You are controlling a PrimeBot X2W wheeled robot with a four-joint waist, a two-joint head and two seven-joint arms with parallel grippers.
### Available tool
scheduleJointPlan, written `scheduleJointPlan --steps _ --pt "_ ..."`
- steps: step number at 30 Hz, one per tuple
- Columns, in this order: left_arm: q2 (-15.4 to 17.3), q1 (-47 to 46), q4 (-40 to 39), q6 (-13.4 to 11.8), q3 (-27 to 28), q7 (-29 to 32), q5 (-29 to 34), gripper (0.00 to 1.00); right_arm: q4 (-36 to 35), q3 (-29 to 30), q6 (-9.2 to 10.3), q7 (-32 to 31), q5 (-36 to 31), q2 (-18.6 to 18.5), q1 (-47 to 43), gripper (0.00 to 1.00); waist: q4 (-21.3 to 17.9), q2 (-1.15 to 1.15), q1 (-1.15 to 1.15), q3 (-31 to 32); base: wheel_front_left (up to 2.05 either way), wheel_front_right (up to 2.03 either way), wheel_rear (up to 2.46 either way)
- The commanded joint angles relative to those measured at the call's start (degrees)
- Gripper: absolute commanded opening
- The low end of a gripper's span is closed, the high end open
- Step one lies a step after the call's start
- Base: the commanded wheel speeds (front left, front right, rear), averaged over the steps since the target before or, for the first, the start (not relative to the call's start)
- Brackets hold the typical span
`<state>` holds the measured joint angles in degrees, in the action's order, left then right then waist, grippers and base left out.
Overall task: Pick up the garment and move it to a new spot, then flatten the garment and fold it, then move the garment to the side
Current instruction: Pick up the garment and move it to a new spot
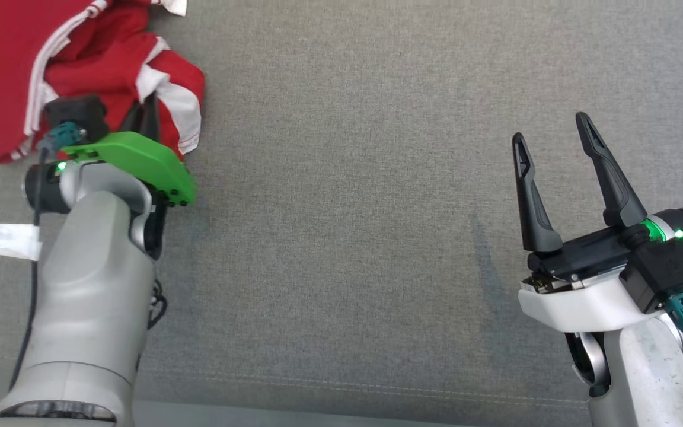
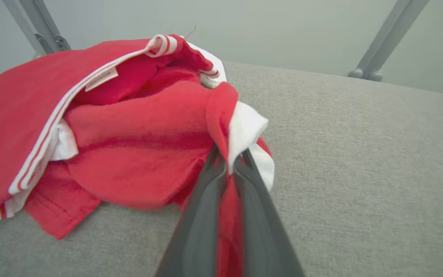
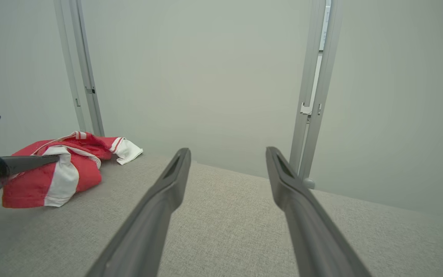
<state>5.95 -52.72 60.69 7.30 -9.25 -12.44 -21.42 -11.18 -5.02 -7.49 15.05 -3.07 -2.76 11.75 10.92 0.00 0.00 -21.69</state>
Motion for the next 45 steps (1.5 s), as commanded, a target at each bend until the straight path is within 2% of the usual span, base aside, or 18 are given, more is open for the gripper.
scheduleJointPlan --steps 1,5,13,26,35,45 --pt "-0.65 1.07 -1.18 0.2 -0.76 -0.29 -1.0 0.0 0.14 0.16 0.0 0.21 0.65 -0.23 -0.96 1.0 -1.14 0.0 0.0 2.3 0.0 0.0 0.0" --pt "-2.63 3.26 -6.24 0.22 -5.4 0.75 -5.37 0.0 0.42 0.3 0.0 0.22 1.41 -0.22 -1.23 1.0 -2.83 0.0 0.0 4.2 0.0 0.0 0.0" --pt "-3.03 4.89 -15.88 0.22 -14.2 1.43 -13.35 0.0 0.81 0.67 0.0 0.21 3.09 -0.22 -2.02 1.0 -6.73 0.0 0.0 6.47 0.0 0.0 0.0" --pt "-2.99 -0.74 -31.51 -6.91 -24.75 0.24 -20.68 0.0 1.11 1.05 0.0 0.22 4.23 -0.21 -1.46 1.0 -10.18 0.0 0.0 7.25 0.0 0.0 0.0" --pt "-2.99 -2.95 -34.53 -10.87 -33.67 2.14 -24.62 0.0 1.41 0.94 0.0 0.22 5.0 -0.21 -0.6 1.0 -13.93 0.0 0.0 6.83 0.0 0.0 0.0" --pt "-2.96 -2.32 -28.26 -12.79 -48.83 2.46 -31.35 0.0 1.62 2.77 0.0 0.22 6.23 -0.2 0.59 1.0 -20.19 0.0 0.0 4.23 0.0 0.0 0.0"
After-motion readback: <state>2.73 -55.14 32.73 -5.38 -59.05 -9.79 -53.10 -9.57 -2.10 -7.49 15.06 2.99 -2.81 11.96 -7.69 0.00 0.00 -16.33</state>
